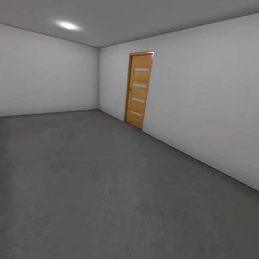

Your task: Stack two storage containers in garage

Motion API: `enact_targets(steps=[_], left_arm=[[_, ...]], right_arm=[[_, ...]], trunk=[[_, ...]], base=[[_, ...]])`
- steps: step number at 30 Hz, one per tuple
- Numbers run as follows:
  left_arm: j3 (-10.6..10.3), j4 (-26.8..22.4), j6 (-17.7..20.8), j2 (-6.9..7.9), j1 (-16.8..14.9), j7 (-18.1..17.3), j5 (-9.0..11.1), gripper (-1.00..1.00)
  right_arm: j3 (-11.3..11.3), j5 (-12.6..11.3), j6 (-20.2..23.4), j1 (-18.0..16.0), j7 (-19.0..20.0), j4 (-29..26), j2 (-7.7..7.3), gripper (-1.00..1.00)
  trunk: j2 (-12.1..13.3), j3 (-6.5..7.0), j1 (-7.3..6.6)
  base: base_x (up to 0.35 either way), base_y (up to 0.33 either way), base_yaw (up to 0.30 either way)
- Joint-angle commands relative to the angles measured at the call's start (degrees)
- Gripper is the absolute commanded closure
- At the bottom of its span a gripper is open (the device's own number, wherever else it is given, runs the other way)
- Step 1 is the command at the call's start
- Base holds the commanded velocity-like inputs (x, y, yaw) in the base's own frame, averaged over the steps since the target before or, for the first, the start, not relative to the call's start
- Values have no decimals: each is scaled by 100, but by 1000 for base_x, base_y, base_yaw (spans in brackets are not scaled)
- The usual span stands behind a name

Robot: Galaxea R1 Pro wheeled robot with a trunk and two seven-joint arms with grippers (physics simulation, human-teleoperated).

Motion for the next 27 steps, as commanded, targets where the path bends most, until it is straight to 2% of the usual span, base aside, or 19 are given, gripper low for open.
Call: enact_targets(steps=[1,27], left_arm=[[36,-2,-12,-1,-1,5,3,-100],[36,-2,-3,-5,-1,5,12,-100]], right_arm=[[-1,-1,-17,-1,-5,1,-1,-100],[-1,-5,-16,-1,-5,1,0,-100]], trunk=[[-2,-5,3],[-2,-5,3]], base=[[321,0,0],[322,0,0]])
